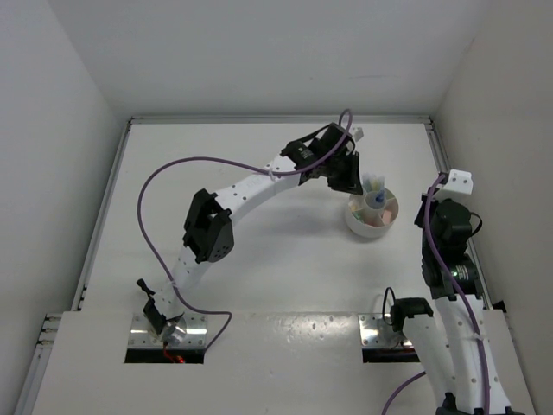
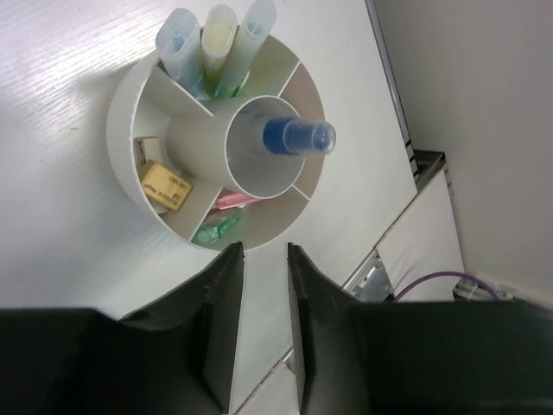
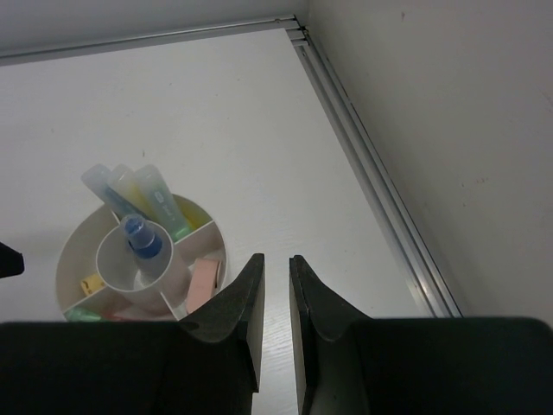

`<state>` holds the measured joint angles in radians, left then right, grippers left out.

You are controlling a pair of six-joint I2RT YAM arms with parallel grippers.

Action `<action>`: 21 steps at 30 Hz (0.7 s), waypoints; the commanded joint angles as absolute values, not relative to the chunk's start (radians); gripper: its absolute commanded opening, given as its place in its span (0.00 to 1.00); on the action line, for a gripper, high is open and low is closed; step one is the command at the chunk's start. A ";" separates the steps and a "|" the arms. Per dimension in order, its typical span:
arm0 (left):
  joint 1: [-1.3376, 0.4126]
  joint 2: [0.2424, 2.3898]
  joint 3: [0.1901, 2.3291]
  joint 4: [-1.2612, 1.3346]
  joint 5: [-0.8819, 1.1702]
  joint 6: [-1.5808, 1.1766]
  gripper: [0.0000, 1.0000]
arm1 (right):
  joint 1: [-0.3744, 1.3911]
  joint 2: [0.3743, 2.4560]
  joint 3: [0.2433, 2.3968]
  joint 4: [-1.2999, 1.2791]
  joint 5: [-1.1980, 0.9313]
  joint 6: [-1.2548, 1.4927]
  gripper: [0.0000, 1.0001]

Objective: Sort the stationery into containers
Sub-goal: Reset both arms

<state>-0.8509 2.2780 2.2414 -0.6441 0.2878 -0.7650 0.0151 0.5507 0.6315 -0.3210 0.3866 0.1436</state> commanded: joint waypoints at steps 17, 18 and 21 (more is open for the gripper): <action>-0.623 1.249 1.085 -0.462 -0.376 -0.471 0.98 | 0.037 0.775 0.759 -0.367 0.110 0.110 1.00; -0.567 1.206 1.044 -0.451 -0.376 -0.462 1.00 | 0.037 0.775 0.759 -0.332 0.089 0.110 1.00; -0.488 1.089 0.947 -0.433 -0.350 -0.411 1.00 | 0.037 0.762 0.756 -0.296 0.066 0.127 1.00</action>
